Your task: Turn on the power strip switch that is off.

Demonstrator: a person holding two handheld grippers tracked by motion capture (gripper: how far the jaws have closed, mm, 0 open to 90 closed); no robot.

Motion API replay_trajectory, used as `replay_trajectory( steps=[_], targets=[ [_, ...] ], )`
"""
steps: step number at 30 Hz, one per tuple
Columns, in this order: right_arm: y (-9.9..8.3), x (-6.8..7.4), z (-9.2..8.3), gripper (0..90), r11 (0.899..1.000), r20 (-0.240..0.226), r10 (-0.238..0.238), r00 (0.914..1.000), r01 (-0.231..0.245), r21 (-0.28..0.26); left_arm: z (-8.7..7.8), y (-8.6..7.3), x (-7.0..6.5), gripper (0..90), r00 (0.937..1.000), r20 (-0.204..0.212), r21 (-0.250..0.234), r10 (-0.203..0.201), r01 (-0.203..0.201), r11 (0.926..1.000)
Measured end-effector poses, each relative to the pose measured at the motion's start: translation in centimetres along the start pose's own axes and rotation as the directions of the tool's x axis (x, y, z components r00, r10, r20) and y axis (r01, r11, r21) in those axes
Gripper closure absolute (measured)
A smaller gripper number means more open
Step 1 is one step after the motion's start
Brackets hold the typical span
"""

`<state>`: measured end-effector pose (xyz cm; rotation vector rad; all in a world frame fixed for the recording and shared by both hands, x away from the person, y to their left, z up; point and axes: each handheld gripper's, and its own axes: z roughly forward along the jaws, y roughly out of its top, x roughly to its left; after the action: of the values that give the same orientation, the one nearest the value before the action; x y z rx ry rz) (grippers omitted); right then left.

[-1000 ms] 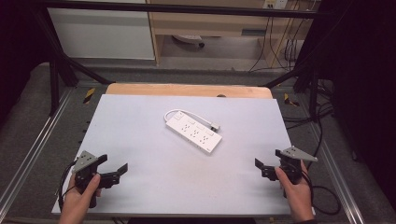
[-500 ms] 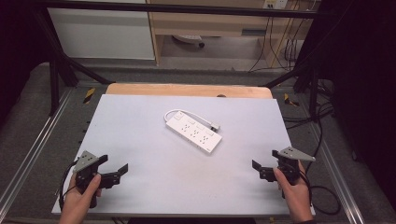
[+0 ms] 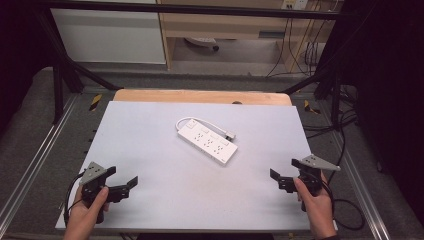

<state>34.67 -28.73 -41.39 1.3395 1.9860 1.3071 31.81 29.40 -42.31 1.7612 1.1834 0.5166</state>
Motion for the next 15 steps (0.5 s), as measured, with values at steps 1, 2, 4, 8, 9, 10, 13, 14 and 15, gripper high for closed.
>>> replay_trajectory(
  steps=[1,2,4,8,9,10,13,14,15],
  targets=[
    [0.2,0.0,-0.1,2.9,1.0,-0.001,-0.004,1.0,0.004,-0.001,0.0,0.0,0.0,7.2,1.0,0.002,0.001,-0.001,0.001,1.0],
    [0.4,0.1,-0.1,3.0,1.0,0.001,-0.003,1.0,0.003,-0.003,0.0,0.0,0.0,7.2,1.0,0.0,0.003,0.002,-0.002,1.0],
    [0.7,0.2,-0.2,3.0,1.0,0.0,-0.009,1.0,0.009,-0.007,0.0,0.0,0.0,7.2,1.0,0.003,0.003,0.001,-0.001,1.0],
    [1.4,0.2,0.0,2.4,1.0,0.007,-0.012,0.9999,0.012,-0.01,0.0,0.0,0.0,7.2,1.0,-0.002,0.001,0.004,-0.004,1.0],
    [1.6,0.2,0.1,2.4,1.0,0.013,-0.012,0.9998,0.012,-0.014,0.0,0.0,0.0,7.2,1.0,-0.002,0.0,0.004,-0.004,1.0],
    [1.8,0.2,0.2,2.6,1.0,0.02,-0.016,0.9997,0.016,-0.016,0.0,0.0,0.0,7.2,1.0,-0.002,-0.003,0.002,-0.002,1.0],
    [2.5,0.2,0.5,2.8,1.0,0.029,-0.004,0.9996,0.005,-0.024,0.0,0.0,0.0,7.2,1.0,0.0,0.0,0.002,-0.002,1.0],
    [2.7,0.2,0.5,2.8,1.0,0.027,-0.005,0.9996,0.005,-0.026,0.1,0.0,0.0,7.2,1.0,0.0,0.001,0.003,-0.003,1.0],
    [2.9,0.3,0.6,2.9,1.0,0.024,-0.004,0.9997,0.004,-0.026,0.1,0.0,0.0,7.2,1.0,0.0,0.002,0.002,-0.002,1.0]
  ],
)
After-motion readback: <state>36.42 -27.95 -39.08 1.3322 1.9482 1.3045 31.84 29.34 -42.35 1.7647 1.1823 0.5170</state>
